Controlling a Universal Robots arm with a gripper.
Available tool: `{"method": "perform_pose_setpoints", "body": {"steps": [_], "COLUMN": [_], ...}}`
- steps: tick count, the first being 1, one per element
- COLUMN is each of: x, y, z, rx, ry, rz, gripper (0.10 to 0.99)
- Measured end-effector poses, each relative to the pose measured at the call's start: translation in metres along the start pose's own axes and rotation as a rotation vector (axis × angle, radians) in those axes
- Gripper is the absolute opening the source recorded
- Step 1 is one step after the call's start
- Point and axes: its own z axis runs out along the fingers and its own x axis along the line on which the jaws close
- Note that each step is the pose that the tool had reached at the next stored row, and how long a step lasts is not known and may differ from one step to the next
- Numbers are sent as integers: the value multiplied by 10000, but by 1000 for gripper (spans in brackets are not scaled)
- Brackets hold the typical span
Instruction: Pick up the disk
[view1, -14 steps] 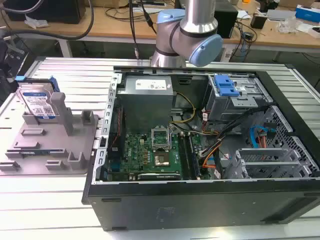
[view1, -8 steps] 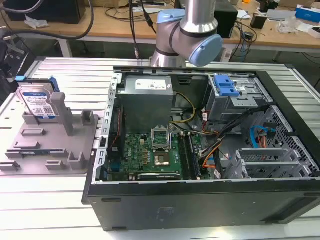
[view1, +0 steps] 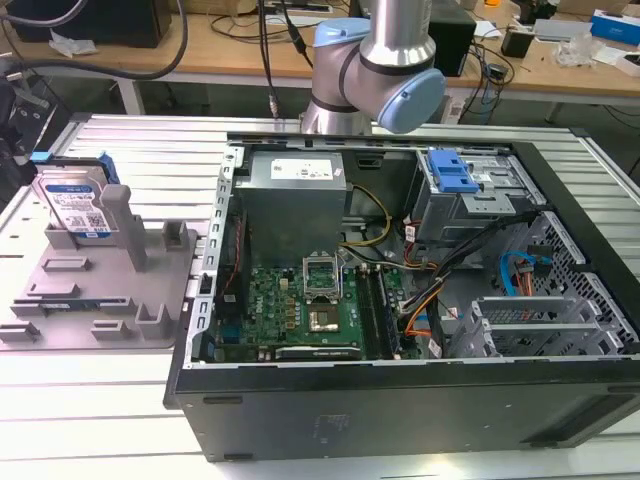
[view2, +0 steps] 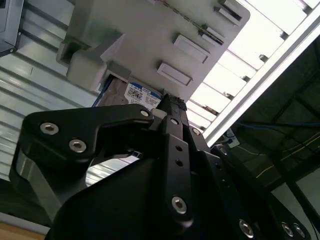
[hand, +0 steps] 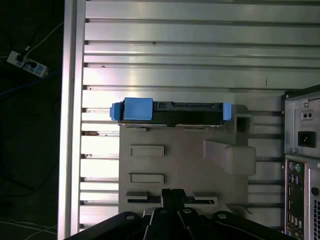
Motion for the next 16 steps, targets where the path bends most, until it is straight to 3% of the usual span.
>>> {"method": "perform_pose_setpoints", "body": {"steps": [2,5,16], "x": [0,0,0], "y": [0,0,0], "z": [1,1,6], "rx": [0,1,2], "ry": [19,69,157], "rz": [-520,-1806,-4111], "gripper": [106,106,106]}}
